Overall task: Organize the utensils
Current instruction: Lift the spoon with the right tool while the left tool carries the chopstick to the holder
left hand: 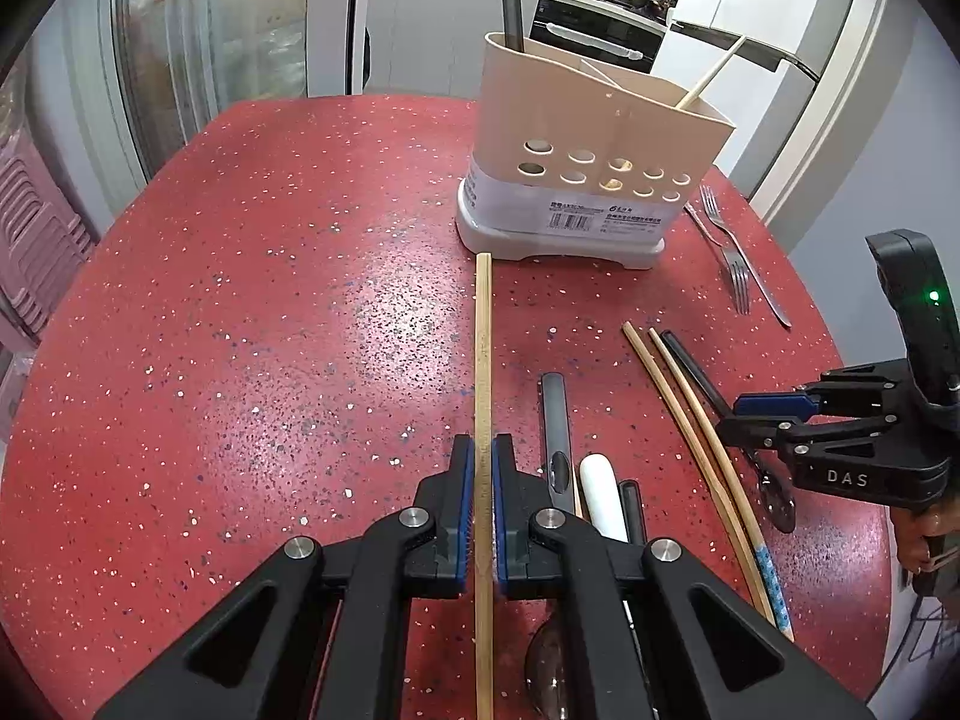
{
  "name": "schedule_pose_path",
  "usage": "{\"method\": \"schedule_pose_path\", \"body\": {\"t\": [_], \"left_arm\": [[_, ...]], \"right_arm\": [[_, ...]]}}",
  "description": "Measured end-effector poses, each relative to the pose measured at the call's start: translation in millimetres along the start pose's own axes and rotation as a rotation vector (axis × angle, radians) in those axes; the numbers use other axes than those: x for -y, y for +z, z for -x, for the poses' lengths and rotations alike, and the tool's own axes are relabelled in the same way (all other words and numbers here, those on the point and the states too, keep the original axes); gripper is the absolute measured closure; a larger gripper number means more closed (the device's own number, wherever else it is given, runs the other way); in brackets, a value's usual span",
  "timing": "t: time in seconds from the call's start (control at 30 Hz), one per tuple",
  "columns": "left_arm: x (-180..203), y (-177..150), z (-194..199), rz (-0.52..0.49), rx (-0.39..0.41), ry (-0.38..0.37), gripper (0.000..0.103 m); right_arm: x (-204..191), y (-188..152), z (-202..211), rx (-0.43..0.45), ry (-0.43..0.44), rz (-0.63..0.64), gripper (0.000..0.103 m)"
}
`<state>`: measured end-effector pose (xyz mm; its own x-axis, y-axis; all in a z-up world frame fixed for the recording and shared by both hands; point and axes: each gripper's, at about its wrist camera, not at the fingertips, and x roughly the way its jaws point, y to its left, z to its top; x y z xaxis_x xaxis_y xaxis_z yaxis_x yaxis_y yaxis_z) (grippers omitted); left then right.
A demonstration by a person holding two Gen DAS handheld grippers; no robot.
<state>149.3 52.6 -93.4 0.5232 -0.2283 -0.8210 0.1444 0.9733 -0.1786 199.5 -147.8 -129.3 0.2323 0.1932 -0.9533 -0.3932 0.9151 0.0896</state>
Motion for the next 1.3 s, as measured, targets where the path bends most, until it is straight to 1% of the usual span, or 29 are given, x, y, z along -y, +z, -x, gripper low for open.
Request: {"method": "schedule_pose_path", "body": {"t": [0.13, 0.2, 0.23, 0.33, 0.43, 0.6, 0.8, 0.87, 0.97, 1.03, 1.1, 1.3], "left_arm": [[2.4, -0.3, 0.7, -0.002, 0.002, -0.001, 0.075], [3.8, -0.2, 2.5, -0.002, 0.006, -0.001, 0.075], [4.3, -0.1, 3.9, -0.001, 0.009, -0.001, 0.075], [4.4, 0.7, 8.9, 0.006, 0.026, -0.003, 0.075], [4.4, 1.9, 15.0, 0.006, 0.044, -0.006, 0.075], [7.2, 4.7, 27.6, 0.003, 0.09, -0.007, 0.075], [12.2, 13.2, 45.9, 0.013, 0.154, -0.015, 0.075], [14.2, 19.1, 54.4, 0.015, 0.183, -0.018, 0.075], [16.7, 28.4, 63.3, 0.019, 0.217, -0.028, 0.075], [18.7, 35.8, 71.0, 0.02, 0.244, -0.034, 0.075], [20.7, 44.3, 77.4, 0.019, 0.266, -0.038, 0.075], [17.3, 74.0, 88.6, 0.046, 0.319, -0.054, 0.075]], "right_arm": [[-9.9, 13.6, -5.6, -0.029, -0.061, 0.031, 0.077], [-16.5, 16.6, -7.2, -0.047, -0.088, 0.051, 0.082], [-19.4, 16.6, -7.5, -0.051, -0.083, 0.062, 0.091], [-22.5, 14.7, -6.6, -0.032, -0.093, 0.057, 0.091], [-16.4, 3.7, 1.8, 0.033, -0.061, 0.013, 0.091], [-0.4, -14.2, 28.9, 0.151, -0.026, -0.035, 0.091], [14.7, -29.4, 71.5, 0.331, 0.041, -0.098, 0.091], [16.5, -29.9, 85.8, 0.381, 0.05, -0.109, 0.091], [17.8, -23.0, 109.9, 0.459, 0.069, -0.13, 0.091], [24.0, -12.2, 121.7, 0.502, 0.09, -0.143, 0.091], [20.7, -1.6, 130.7, 0.543, 0.106, -0.157, 0.091], [23.7, 20.6, 152.5, 0.627, 0.127, -0.167, 0.091]]}}
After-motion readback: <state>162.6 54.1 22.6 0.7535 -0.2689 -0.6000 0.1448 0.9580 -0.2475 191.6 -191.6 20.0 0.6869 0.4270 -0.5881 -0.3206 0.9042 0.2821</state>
